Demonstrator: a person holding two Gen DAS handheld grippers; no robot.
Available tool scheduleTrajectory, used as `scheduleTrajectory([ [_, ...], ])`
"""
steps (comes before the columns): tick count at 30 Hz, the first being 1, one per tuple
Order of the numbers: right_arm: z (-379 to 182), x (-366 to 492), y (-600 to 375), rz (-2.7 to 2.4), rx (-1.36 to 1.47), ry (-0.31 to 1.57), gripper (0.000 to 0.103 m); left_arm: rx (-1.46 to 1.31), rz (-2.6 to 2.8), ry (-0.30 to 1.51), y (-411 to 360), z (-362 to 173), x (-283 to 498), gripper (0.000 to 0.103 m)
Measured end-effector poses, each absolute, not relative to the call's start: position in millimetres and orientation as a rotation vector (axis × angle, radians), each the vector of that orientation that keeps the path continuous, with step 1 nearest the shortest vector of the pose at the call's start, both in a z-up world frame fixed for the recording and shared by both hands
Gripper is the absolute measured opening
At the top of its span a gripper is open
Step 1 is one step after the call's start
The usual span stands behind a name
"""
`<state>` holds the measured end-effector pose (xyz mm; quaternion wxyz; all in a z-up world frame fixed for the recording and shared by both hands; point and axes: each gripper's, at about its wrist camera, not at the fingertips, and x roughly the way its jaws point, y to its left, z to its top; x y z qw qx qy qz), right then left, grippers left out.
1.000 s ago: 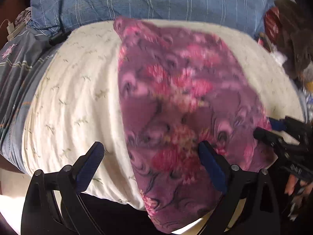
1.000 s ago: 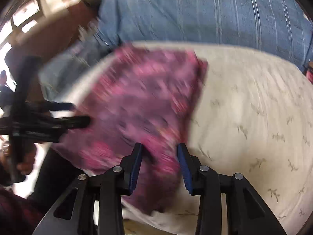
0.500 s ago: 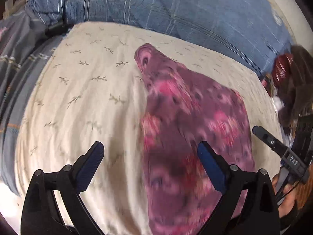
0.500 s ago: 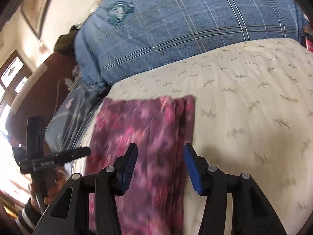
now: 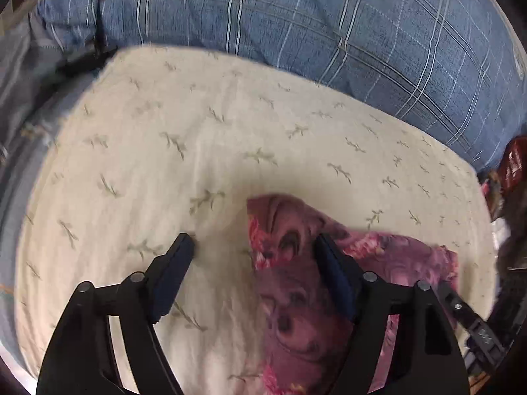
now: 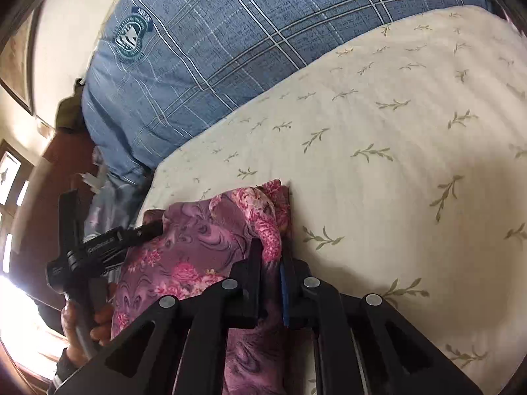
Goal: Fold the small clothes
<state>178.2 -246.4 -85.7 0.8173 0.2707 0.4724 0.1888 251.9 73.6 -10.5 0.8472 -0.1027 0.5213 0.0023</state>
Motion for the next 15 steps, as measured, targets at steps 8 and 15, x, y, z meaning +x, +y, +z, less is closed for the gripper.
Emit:
scheduleTrajectory([
  [8, -40.0, 135.4, -239.4, 0.54, 0.486, 0.899, 0.018, -0.215, -0.151, 1.031, 79.8, 19.3, 190.0, 0.069],
  [15, -36.2, 108.8, -217.1, 0.531, 0.227, 0.958, 0.019, -0.196, -0.16, 1.063, 71.9, 15.2, 154.4, 0.07],
])
